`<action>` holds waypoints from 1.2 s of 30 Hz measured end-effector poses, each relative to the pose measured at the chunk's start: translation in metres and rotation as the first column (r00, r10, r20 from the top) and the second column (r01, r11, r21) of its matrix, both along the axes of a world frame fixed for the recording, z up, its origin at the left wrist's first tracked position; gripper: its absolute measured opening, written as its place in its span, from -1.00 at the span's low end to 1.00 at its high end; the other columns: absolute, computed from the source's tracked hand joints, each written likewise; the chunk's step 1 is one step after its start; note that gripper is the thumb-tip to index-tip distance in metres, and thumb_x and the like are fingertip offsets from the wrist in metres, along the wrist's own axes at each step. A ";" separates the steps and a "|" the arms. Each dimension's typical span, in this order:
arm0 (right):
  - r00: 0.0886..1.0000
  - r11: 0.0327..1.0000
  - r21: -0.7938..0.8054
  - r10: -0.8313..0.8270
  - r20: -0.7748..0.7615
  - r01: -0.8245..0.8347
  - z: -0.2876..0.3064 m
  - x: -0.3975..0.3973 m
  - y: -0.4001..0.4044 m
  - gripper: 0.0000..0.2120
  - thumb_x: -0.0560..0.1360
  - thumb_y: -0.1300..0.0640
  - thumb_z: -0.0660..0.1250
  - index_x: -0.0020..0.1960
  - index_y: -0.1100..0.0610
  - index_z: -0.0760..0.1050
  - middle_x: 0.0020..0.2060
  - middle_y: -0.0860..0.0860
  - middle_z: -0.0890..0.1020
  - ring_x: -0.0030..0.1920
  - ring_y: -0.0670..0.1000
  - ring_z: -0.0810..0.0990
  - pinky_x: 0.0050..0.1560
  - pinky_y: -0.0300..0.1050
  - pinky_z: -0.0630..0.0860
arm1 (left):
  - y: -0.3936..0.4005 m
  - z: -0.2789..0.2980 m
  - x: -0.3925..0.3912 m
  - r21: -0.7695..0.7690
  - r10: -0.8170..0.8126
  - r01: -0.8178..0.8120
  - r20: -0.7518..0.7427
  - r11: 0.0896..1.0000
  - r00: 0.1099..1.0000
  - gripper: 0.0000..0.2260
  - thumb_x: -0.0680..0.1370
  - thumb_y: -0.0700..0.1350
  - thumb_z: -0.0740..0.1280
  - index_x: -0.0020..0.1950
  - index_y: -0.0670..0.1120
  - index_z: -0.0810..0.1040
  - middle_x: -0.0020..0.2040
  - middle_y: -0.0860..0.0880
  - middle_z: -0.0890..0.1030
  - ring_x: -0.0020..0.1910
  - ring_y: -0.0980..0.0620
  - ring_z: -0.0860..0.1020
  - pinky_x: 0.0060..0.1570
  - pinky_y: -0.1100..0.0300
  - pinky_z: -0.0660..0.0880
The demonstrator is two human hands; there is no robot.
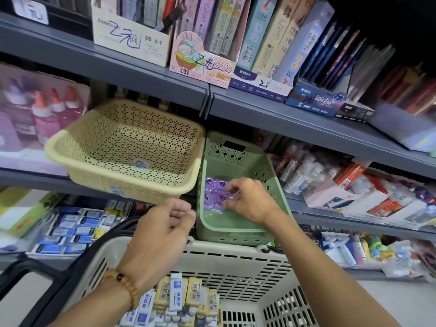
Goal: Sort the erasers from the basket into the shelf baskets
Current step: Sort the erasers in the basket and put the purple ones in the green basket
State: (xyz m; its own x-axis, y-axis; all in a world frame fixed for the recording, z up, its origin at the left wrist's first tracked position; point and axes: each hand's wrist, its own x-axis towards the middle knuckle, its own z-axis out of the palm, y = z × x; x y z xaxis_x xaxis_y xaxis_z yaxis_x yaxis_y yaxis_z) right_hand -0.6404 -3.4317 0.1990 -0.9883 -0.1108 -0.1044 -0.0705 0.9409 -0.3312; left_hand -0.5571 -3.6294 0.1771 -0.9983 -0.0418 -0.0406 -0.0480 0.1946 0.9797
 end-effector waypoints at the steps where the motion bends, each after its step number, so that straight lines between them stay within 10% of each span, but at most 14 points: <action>1: 0.999 1.000 -0.022 -0.011 -0.046 0.010 0.006 0.005 0.002 -0.75 0.48 0.08 0.46 0.14 0.09 0.59 0.03 -0.01 0.61 -0.05 -0.05 0.58 0.14 -0.13 0.50 | 0.001 0.001 0.001 -0.007 0.000 0.000 -0.013 1.000 1.000 -0.95 0.56 -0.09 0.33 0.00 0.03 0.56 -0.10 0.10 0.60 -0.15 0.26 0.56 -0.17 0.35 0.49; 7: 0.963 0.915 -0.403 -0.133 -0.235 0.028 0.032 0.078 0.010 -0.87 0.53 0.06 0.38 0.07 -0.01 0.60 -0.11 -0.19 0.65 -0.12 -0.24 0.59 -0.13 -0.41 0.48 | 0.008 0.008 0.034 -0.057 -0.098 0.093 -0.077 0.994 0.992 -0.87 0.58 -0.07 0.28 0.12 0.06 0.52 0.00 0.12 0.57 -0.04 0.32 0.52 -0.11 0.47 0.45; 12: 0.984 0.827 -0.552 -0.169 -0.054 0.112 0.008 0.147 0.024 -0.89 0.56 0.10 0.35 0.07 0.00 0.59 -0.12 -0.12 0.67 -0.05 -0.08 0.64 -0.02 -0.19 0.57 | 0.013 -0.007 0.084 -0.069 -0.324 0.328 0.064 0.942 0.944 -0.88 0.61 -0.06 0.24 0.08 0.11 0.53 0.06 0.12 0.61 0.03 0.22 0.57 -0.02 0.33 0.53; 21: 0.773 0.988 -0.097 0.152 0.616 -0.117 -0.109 0.210 0.041 -0.77 0.62 0.02 0.24 0.17 0.10 0.56 0.03 -0.07 0.57 0.02 -0.04 0.53 0.09 -0.13 0.42 | 0.024 -0.096 0.117 -0.316 -0.653 0.896 0.613 0.312 0.444 -0.60 0.58 0.02 0.30 0.41 0.06 0.34 0.29 -0.01 0.48 0.15 0.03 0.54 0.07 0.23 0.49; 29: 0.384 0.955 0.062 0.057 0.921 -0.290 -0.163 0.222 0.053 -0.57 0.52 0.10 0.32 0.38 -0.05 0.42 0.33 0.01 0.43 0.22 0.12 0.49 0.14 0.14 0.56 | 0.067 -0.157 0.131 -0.419 -0.743 0.907 0.620 -0.044 0.251 -0.34 0.48 0.03 0.42 0.52 0.14 0.20 0.32 -0.07 0.38 0.29 -0.09 0.35 0.25 0.12 0.31; 36: 0.266 0.979 -0.057 0.109 0.958 -0.195 -0.163 0.222 0.050 -0.59 0.51 0.25 0.34 0.30 -0.06 0.44 0.00 -0.03 0.49 -0.10 -0.01 0.50 -0.14 -0.07 0.53 | 0.065 -0.164 0.140 -0.228 -0.744 0.970 0.662 -0.081 0.093 -0.62 0.48 -0.18 0.37 0.24 0.07 0.41 0.07 -0.05 0.52 -0.02 -0.03 0.52 -0.18 0.26 0.42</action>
State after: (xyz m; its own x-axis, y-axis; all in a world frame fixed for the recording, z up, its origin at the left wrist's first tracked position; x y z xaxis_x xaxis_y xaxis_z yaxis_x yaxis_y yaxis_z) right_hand -0.4180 -3.3813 0.0358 -0.1424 -0.1979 -0.9698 0.1105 0.9705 -0.2143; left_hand -0.4174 -3.5641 0.0133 -0.1423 0.7188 -0.6805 0.4030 0.6700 0.6234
